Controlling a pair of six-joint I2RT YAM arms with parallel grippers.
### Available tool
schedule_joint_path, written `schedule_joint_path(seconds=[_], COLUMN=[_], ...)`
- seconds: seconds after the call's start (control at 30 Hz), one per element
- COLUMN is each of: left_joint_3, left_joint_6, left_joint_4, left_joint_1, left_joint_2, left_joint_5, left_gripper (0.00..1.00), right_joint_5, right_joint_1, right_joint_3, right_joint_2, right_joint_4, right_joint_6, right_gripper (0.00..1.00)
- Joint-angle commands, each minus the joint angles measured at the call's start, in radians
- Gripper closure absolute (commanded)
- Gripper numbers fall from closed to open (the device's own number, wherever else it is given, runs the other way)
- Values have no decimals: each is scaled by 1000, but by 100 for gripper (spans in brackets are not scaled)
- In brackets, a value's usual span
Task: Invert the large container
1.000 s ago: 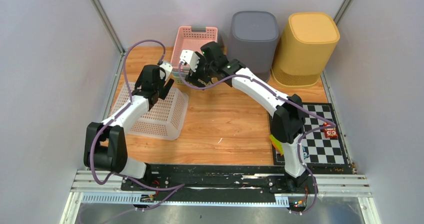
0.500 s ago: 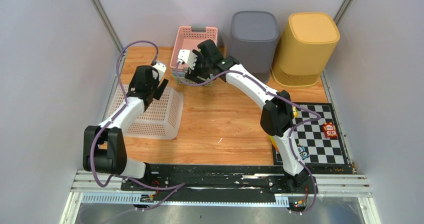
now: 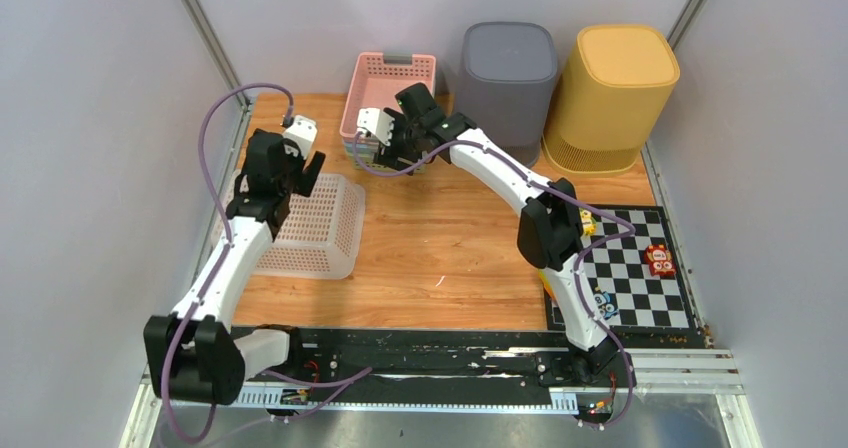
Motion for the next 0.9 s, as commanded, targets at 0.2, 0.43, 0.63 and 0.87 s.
schedule_joint_path(seconds=[0.2, 0.43, 0.63, 0.87], left_joint_3=[-107, -202, -224, -233], left_joint_6=[-1, 34, 2, -24], left_joint_4=[-126, -196, -242, -259], left_joint_1=[5, 5, 6, 5], left_joint_2=[-221, -349, -396, -405], left_joint_5=[-30, -155, -174, -200], left_gripper=[0, 0, 0, 0], right_joint_5=[13, -47, -132, -140], right_joint_1=[-22, -22, -22, -22], right_joint_3=[125, 98, -55, -124], right_joint_2=[125, 110, -3, -54], right_joint_4=[-109, -204, -225, -265], right_joint_6=[-75, -135, -141, -202], right_gripper=[23, 39, 56, 73])
